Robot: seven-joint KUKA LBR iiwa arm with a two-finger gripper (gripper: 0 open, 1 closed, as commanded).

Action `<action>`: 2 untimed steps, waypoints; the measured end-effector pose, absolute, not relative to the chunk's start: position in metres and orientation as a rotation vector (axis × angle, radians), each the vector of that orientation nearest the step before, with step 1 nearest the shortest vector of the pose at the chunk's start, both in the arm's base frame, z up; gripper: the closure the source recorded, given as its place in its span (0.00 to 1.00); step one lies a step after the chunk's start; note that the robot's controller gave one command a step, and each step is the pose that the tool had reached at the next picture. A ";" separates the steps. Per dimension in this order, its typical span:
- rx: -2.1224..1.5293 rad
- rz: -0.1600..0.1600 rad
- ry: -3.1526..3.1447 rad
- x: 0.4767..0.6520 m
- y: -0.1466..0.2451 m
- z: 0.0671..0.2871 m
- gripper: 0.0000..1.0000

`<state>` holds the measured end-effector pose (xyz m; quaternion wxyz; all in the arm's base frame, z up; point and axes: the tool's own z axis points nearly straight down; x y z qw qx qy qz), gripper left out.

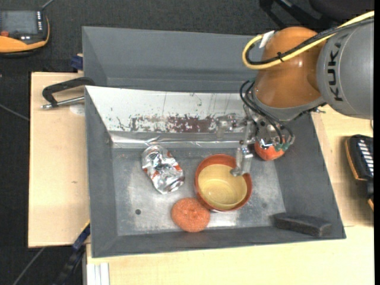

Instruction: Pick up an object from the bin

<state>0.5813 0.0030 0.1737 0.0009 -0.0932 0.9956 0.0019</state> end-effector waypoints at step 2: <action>-0.763 0.011 3.045 0.591 -0.018 0.072 0.00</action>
Offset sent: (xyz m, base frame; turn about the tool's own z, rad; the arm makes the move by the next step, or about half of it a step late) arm 0.0123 0.0084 -0.1027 -0.3067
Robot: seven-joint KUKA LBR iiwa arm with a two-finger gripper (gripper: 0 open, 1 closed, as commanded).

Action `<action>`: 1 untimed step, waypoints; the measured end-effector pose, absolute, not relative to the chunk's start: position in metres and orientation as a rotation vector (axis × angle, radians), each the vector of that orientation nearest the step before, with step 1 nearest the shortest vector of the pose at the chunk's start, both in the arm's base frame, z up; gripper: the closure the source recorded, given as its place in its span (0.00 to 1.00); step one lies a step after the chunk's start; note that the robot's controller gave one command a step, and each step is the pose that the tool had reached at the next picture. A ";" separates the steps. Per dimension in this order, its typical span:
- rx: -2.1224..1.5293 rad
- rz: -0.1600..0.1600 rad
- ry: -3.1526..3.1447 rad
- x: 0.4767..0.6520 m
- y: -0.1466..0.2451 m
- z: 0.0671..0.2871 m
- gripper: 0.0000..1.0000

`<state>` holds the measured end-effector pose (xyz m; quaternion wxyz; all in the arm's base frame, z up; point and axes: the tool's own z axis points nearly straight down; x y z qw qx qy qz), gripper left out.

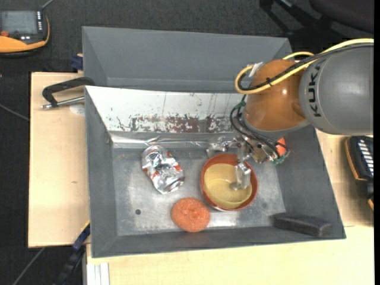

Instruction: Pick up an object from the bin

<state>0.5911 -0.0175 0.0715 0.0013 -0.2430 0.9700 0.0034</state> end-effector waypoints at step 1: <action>-0.764 0.011 3.043 0.592 -0.016 0.073 1.00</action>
Offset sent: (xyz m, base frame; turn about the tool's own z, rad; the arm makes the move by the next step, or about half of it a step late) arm 0.0000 0.0000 0.0000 0.0000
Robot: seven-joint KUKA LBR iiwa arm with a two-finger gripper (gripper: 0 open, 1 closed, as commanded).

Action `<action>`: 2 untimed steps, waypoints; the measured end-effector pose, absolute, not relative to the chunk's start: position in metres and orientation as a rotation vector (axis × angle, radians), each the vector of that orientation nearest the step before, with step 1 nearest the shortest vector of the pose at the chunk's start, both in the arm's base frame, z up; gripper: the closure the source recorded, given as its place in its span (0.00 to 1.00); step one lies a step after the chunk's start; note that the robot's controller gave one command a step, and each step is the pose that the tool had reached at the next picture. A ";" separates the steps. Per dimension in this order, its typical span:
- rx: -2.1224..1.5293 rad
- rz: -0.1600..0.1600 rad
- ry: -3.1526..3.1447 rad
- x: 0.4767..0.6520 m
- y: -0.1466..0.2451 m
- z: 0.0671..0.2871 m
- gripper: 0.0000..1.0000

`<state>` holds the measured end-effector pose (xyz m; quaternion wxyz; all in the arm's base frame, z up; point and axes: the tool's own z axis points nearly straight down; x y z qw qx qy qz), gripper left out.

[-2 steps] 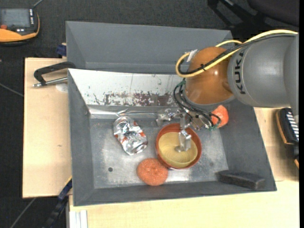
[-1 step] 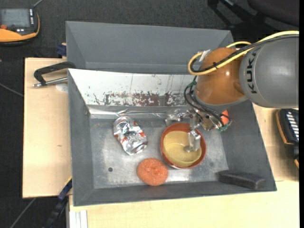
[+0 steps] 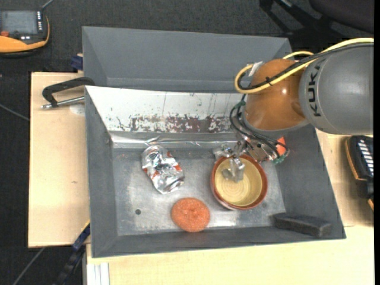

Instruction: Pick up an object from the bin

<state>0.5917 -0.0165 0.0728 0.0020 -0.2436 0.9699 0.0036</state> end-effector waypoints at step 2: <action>-0.375 0.013 3.104 0.577 0.000 0.215 1.00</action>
Offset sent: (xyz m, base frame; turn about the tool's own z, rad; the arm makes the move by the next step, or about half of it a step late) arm 0.0103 0.0265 0.1462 0.4388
